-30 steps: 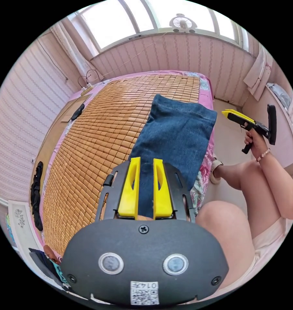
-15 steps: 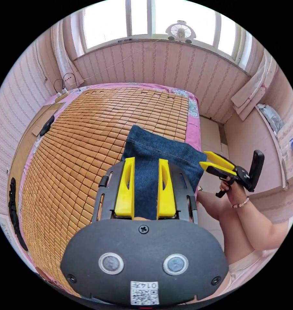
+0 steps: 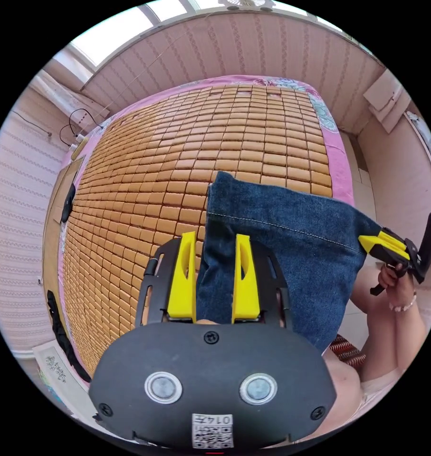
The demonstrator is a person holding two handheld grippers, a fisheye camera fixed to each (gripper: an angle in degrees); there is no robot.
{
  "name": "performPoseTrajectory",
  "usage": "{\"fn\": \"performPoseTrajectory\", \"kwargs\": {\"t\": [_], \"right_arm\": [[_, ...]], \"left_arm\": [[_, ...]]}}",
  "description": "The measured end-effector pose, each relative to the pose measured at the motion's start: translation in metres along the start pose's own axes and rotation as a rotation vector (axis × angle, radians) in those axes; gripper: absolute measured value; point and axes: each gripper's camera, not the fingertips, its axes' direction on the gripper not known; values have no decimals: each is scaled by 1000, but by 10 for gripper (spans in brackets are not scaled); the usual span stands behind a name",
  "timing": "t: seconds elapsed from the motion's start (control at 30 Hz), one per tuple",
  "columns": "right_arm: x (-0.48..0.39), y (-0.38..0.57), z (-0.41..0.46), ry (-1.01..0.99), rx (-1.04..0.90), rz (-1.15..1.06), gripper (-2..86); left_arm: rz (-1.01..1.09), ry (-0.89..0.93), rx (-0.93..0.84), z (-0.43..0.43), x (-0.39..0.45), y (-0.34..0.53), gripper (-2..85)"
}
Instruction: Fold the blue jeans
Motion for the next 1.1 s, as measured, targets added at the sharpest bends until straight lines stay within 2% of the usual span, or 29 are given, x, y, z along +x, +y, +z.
{"fn": "performPoseTrajectory", "kwargs": {"t": [0.2, 0.37, 0.57, 0.63, 0.77, 0.83, 0.93, 1.1], "right_arm": [[9, 0, 4, 141, 18, -25, 78], [31, -6, 4, 42, 4, 17, 59], [48, -14, 3, 3, 0, 29, 34], [53, -16, 2, 0, 1, 31, 31], [60, -21, 0, -15, 0, 42, 29], [63, -24, -1, -14, -1, 42, 29], [65, -26, -4, -13, 1, 41, 28], [67, -31, -10, -15, 3, 40, 26]], "left_arm": [[109, -65, -29, 4, 30, -21, 47], [164, -132, -39, 5, 41, -29, 47], [199, -168, -65, 0, 36, -37, 87], [197, -200, -95, -7, 24, -42, 148], [172, -45, -139, -14, -1, -43, 183], [138, 91, -91, -20, -15, -37, 187], [112, 201, -90, -14, -20, -25, 185], [98, 243, -23, -25, -36, 1, 173]]}}
